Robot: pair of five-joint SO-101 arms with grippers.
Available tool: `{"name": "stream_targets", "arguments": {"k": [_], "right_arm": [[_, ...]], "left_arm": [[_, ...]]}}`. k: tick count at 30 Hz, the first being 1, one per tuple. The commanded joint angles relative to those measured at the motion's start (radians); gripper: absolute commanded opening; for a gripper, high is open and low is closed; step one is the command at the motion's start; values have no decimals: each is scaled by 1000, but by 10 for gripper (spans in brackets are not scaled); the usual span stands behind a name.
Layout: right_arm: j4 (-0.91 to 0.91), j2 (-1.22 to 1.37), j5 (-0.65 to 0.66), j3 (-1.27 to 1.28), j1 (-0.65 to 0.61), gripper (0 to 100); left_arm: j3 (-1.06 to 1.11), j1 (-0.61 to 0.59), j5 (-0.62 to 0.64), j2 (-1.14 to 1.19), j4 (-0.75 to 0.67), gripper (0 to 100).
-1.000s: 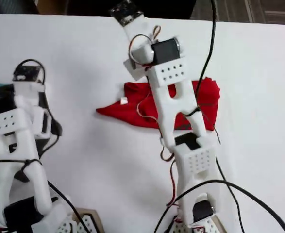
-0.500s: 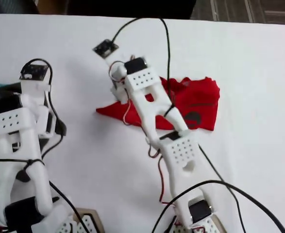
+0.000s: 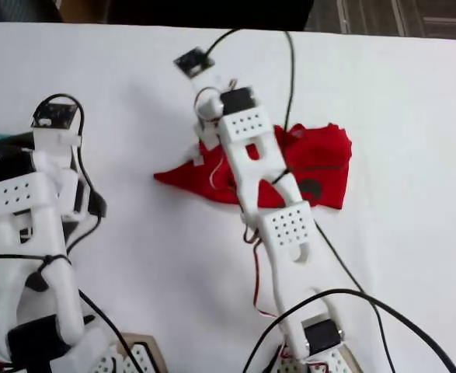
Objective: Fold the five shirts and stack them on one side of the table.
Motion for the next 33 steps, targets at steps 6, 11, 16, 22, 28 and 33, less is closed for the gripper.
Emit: {"name": "stream_targets", "arguments": {"k": [6, 11, 16, 22, 28, 33], "right_arm": [[148, -110, 31, -241, 27, 20], [151, -334, 37, -158, 39, 20], [151, -667, 141, 106, 25, 20], [148, -1079, 233, 552, 19, 20], [147, -1369, 301, 861, 39, 20], [133, -1411, 302, 1068, 77, 21]], "left_arm": [[-4, 11, 2, -32, 8, 262], [-8, 11, 2, -32, 6, 263], [-12, 14, 2, -32, 6, 263], [-12, 15, 2, -32, -21, 263], [-13, 117, 3, -32, -51, 263], [-13, 292, 3, -40, -46, 263]]}}
